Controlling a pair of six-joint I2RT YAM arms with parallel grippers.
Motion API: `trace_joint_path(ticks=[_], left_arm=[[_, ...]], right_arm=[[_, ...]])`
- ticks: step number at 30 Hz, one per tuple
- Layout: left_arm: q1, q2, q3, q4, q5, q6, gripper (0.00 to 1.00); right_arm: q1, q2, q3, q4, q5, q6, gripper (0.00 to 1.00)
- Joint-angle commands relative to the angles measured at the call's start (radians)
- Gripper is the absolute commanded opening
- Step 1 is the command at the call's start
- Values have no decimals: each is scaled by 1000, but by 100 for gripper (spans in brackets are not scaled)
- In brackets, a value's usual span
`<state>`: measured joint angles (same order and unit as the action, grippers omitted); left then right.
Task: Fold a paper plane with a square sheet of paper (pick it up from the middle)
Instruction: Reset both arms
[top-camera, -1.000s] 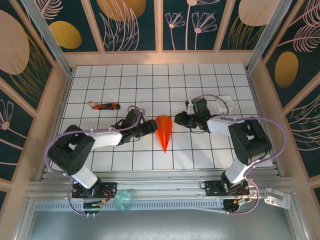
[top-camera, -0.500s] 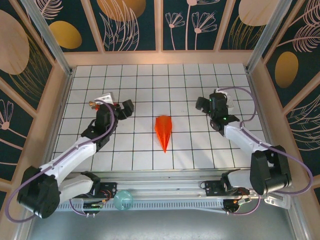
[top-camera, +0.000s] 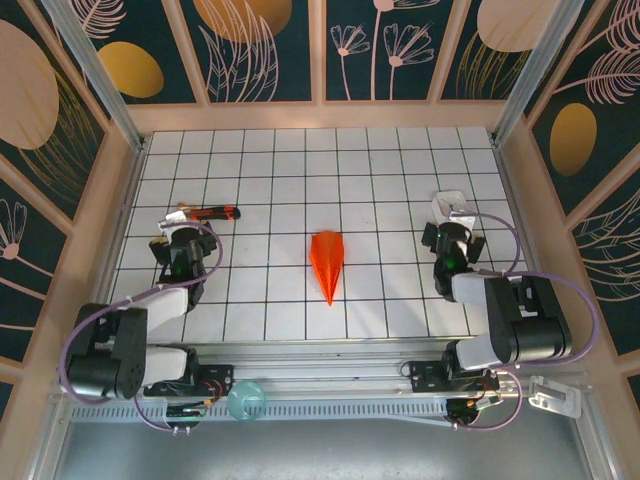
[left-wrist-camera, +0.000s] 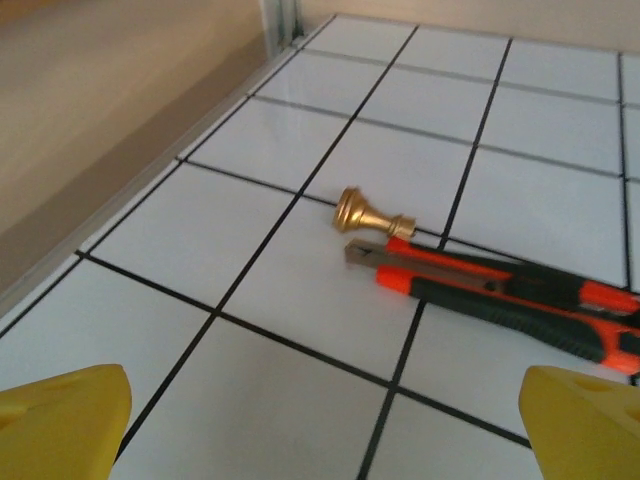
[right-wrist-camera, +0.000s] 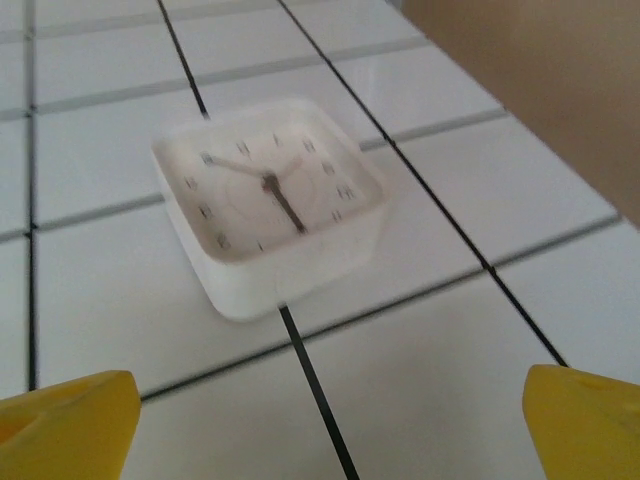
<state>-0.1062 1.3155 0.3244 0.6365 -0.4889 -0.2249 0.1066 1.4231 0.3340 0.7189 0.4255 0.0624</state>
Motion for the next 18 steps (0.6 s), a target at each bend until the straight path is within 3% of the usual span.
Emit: trace_joint_path(ticks=[1,2,5,9,11,14,15,16,18], left_arm=[[30,33,-35,321,116,60,99],[43,43,-59,408,138,69,99],[73,75,-24,391,206,87,99],[76,81,-21,394,236,99,99],[77,79,-48,448,242,118,99],[91,223,-180,855,263,122,99],[91,243,-190,900,277,129,99],[91,188,-153,735,278,127,99],[91,217,-122,732,276,128,99]], right_arm=[[-54,2,-31,305,-125,-38,98],[-74,8,-41,342,-151,-31,98],[-126,83,-94,530,-237,6,98],[-124,96,-108,551,-306,-11,98],[-123,158,-163,736,-302,-19,98],[-122,143,-162,704,-256,-4,99],[-116,141,-152,675,-246,-8,99],[-111,141,-145,666,-244,-13,99],[-107,143,-143,665,-243,-19,99]])
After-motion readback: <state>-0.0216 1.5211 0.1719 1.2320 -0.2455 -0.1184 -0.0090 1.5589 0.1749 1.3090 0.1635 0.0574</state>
